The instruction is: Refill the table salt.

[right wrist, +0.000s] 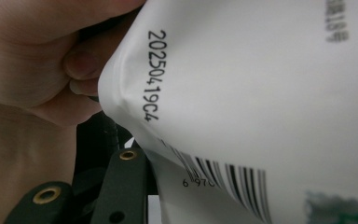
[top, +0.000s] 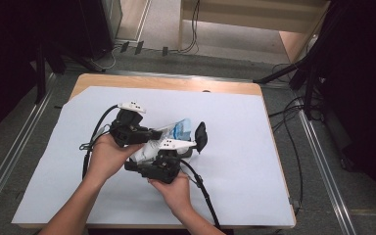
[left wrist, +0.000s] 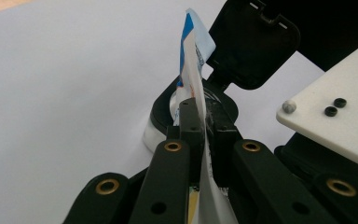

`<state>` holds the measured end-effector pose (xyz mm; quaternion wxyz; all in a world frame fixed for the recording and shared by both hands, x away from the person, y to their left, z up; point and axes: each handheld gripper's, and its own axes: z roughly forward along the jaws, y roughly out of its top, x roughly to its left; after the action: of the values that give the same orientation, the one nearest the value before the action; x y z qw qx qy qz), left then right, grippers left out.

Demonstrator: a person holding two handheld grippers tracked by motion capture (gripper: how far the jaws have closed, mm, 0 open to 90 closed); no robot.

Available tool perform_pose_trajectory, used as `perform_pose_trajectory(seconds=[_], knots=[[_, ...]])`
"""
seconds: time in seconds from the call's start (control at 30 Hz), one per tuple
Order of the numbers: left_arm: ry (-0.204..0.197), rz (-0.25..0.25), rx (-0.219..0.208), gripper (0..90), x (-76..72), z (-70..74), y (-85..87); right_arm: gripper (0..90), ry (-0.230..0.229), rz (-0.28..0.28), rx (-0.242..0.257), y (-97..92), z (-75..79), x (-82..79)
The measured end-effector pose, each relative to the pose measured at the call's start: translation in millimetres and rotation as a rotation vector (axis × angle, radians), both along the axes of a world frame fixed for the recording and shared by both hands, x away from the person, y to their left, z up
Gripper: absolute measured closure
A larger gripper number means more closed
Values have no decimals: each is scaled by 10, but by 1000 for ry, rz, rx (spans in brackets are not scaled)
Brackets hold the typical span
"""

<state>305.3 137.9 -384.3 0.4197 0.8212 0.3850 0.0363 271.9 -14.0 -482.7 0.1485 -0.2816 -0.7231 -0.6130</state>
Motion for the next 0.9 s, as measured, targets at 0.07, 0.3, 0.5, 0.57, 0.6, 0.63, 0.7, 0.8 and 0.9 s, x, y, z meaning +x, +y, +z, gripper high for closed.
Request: perform_pose_trajectory(seconds=[0.07,0.3,0.5,0.57,0.6,0.63,0.7,0.8,0.9], knots=[[-8,5,11,884,-14,19,-2,622,-3,-5,-1,9,17,-5],[-2,4,24,884,-9,17,-10,601,9,-9,-5,10,17,-1],[8,0,3,881,4,5,9,591,-20,-17,-27,-3,26,-16],[13,-5,3,879,12,-8,11,592,-24,-21,-36,-9,15,-12],[20,-10,2,877,17,-15,12,594,-23,-22,-37,-10,10,-13],[27,-11,-3,875,18,-23,15,594,-24,-23,-42,-11,3,-15],[37,-15,0,869,33,-42,24,593,-22,-26,-45,-6,-16,-17],[50,-19,0,864,40,-64,36,592,-22,-26,-56,5,-55,-13],[62,-33,-6,858,52,-78,60,592,-31,-28,-66,18,-81,-20]])
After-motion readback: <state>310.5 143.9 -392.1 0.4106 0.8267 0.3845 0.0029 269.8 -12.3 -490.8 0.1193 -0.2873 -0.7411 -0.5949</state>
